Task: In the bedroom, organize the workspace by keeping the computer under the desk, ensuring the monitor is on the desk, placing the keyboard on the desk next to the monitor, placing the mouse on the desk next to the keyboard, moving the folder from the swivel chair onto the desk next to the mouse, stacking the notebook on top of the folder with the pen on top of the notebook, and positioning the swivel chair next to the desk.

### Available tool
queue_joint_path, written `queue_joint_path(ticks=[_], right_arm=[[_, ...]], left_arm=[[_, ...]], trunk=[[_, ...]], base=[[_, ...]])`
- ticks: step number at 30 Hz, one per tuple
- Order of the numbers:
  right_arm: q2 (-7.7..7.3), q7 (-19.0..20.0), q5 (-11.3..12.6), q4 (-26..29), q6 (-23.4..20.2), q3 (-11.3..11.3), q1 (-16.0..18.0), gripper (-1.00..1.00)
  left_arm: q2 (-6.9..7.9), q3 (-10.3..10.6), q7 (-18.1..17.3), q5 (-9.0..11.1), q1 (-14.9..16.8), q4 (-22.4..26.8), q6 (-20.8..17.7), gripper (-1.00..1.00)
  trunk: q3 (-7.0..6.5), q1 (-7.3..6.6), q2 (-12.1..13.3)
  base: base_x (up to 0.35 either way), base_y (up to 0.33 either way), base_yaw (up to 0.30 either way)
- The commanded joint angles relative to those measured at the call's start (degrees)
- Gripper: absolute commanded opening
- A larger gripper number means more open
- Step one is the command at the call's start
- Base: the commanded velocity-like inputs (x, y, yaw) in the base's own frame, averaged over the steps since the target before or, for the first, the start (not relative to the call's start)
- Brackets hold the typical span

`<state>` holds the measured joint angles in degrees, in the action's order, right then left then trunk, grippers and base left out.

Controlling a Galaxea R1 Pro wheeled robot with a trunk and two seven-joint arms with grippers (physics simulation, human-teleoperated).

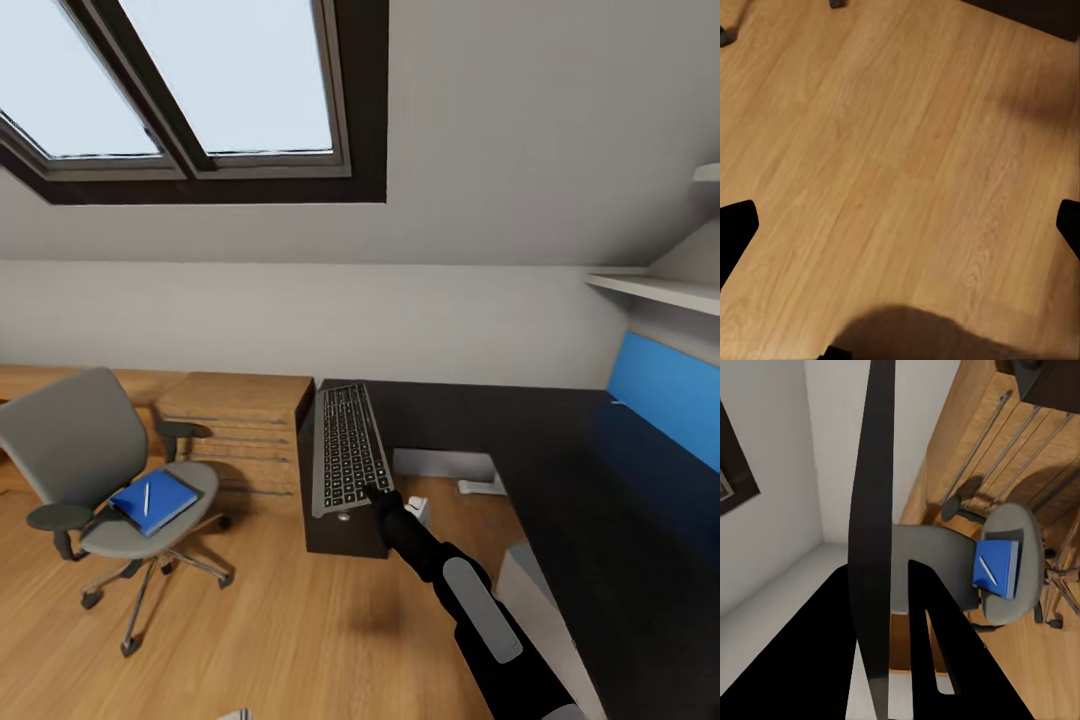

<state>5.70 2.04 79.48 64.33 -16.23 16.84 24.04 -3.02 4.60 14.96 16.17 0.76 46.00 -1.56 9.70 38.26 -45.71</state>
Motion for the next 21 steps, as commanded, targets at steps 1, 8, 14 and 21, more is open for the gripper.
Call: queue_joint_path(ticks=[1,8,14,21], right_arm=[[0.01,0.2,0.5,0.0,-0.2,0.0,0.0,-1.00],[-0.11,0.2,0.3,0.2,1.4,0.0,0.0,-1.00],[-0.16,0.1,0.2,0.3,1.5,0.0,0.0,-1.00],[-1.10,0.2,0.3,0.3,1.4,0.0,0.0,-1.00]], left_arm=[[0.06,0.2,0.4,0.4,0.0,0.0,-0.1,1.00],[0.09,0.2,0.4,0.4,0.0,-0.1,0.1,1.00],[0.04,0.2,0.4,0.4,0.0,-0.1,0.2,1.00],[0.03,0.2,0.4,0.4,0.0,-0.1,0.2,1.00]], trunk=[[0.08,0.04,-0.1],[0.08,0.04,-0.1],[0.08,0.04,-0.1],[0.08,0.04,-0.1]], base=[[0.326,0.045,0.000],[0.326,0.112,0.000],[0.321,0.178,0.000],[0.319,0.191,0.000]])
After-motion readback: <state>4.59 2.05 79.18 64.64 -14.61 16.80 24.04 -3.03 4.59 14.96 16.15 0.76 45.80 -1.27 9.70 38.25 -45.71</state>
